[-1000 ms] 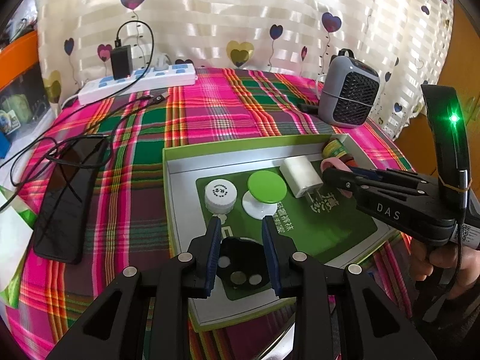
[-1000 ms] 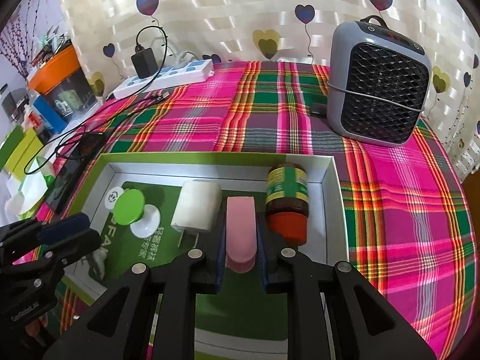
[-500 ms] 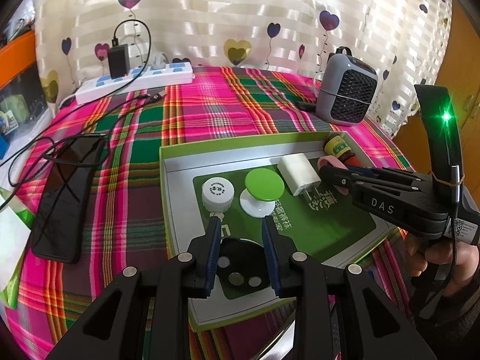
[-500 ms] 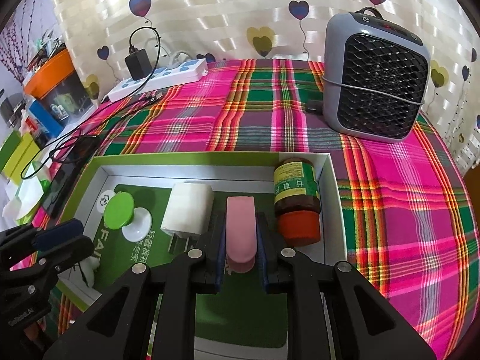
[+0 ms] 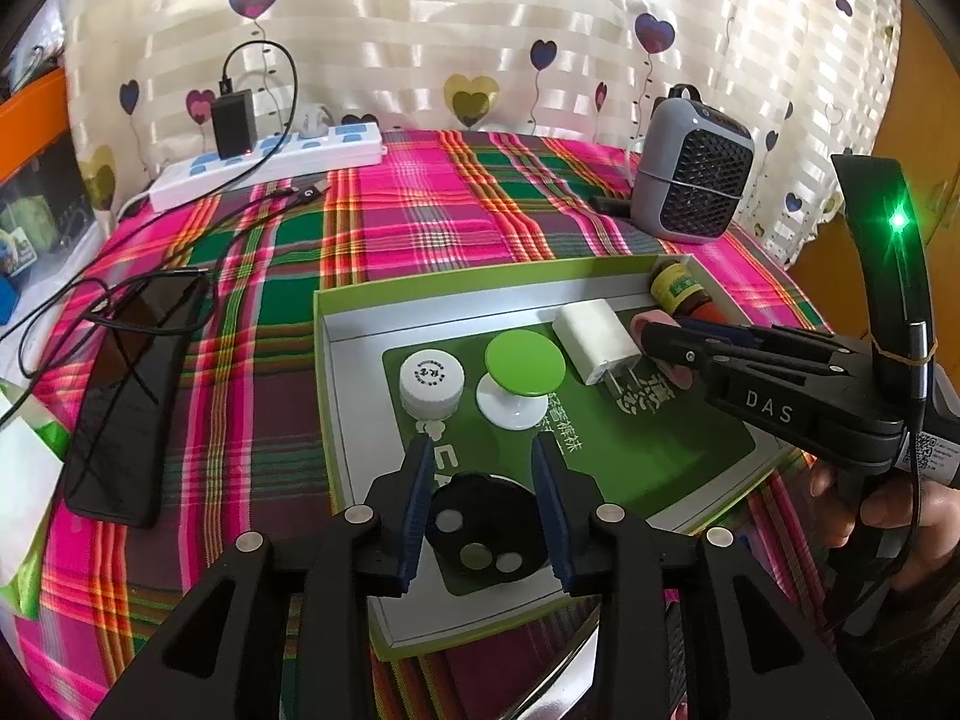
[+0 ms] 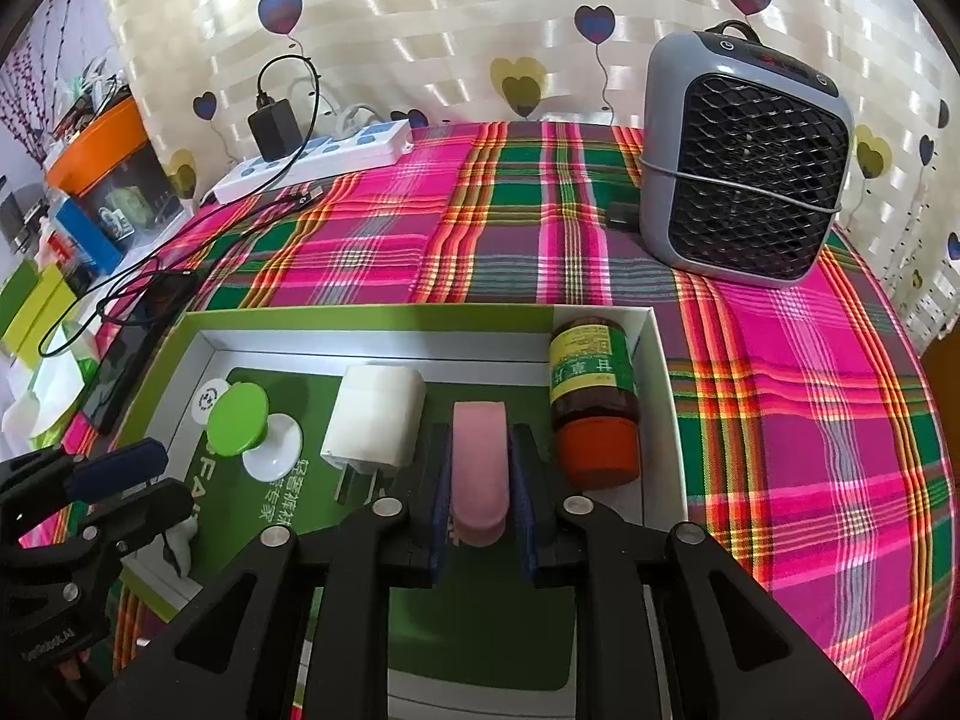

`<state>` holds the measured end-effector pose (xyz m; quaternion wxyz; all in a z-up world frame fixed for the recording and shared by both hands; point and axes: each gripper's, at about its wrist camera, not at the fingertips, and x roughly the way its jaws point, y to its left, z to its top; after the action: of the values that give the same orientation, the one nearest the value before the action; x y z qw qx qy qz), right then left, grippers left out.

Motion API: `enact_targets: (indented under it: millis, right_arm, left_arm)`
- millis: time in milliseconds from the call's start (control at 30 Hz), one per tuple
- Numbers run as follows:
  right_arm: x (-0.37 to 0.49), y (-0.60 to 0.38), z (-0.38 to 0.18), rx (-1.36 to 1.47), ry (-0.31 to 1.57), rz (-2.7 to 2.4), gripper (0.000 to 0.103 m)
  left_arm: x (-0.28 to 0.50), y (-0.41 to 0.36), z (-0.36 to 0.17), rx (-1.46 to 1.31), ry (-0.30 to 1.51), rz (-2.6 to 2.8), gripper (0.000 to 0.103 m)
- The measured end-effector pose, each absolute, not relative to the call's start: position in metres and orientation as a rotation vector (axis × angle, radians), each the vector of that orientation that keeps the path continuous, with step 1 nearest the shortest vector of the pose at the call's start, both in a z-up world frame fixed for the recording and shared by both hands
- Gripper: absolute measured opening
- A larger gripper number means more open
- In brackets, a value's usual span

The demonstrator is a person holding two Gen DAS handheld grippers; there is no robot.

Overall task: Organize rigid objects
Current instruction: 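Release the black gadget in the box with the left tool while the right tool releases the clip, then withdraw both open tools from the box toward the silver lighter and blue USB stick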

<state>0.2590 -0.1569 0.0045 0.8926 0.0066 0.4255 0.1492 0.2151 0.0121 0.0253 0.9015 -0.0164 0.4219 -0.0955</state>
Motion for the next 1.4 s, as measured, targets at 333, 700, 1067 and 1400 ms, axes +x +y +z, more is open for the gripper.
enact_targets:
  millis: [333,700,1067,1400]
  right_arm:
    - [0.253,-0.158,0.006,0.015,0.873,0.297,0.033]
    - [0.236,-0.162,0.015,0.037,0.848,0.295,0.044]
    - [0.208,-0.164,0.028,0.056,0.807,0.297,0.044]
    - [0.181,-0.162,0.037,0.067,0.777,0.3,0.044]
  left_arm:
    - [0.21,0.013,0.028,-0.026,0.864,-0.19,0.035]
    - [0.196,0.013,0.039,-0.022,0.832,-0.191,0.035]
    - [0.169,0.011,0.053,-0.014,0.789,-0.198,0.036]
    - [0.146,0.012,0.057,-0.009,0.771,-0.207,0.036]
